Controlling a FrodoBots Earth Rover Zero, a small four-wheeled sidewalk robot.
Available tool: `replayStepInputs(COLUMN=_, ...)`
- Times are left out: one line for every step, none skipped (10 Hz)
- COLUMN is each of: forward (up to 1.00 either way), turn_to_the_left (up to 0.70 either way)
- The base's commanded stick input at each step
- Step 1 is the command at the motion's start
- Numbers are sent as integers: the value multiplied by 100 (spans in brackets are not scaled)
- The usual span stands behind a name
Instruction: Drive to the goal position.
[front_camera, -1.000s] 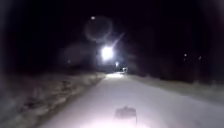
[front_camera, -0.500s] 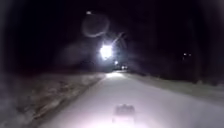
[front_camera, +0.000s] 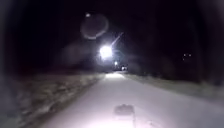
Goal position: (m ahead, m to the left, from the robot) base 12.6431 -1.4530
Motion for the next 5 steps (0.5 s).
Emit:
replayStepInputs(forward=70, turn_to_the_left=0)
replayStepInputs(forward=70, turn_to_the_left=0)
replayStepInputs(forward=70, turn_to_the_left=0)
replayStepInputs(forward=70, turn_to_the_left=0)
replayStepInputs(forward=70, turn_to_the_left=0)
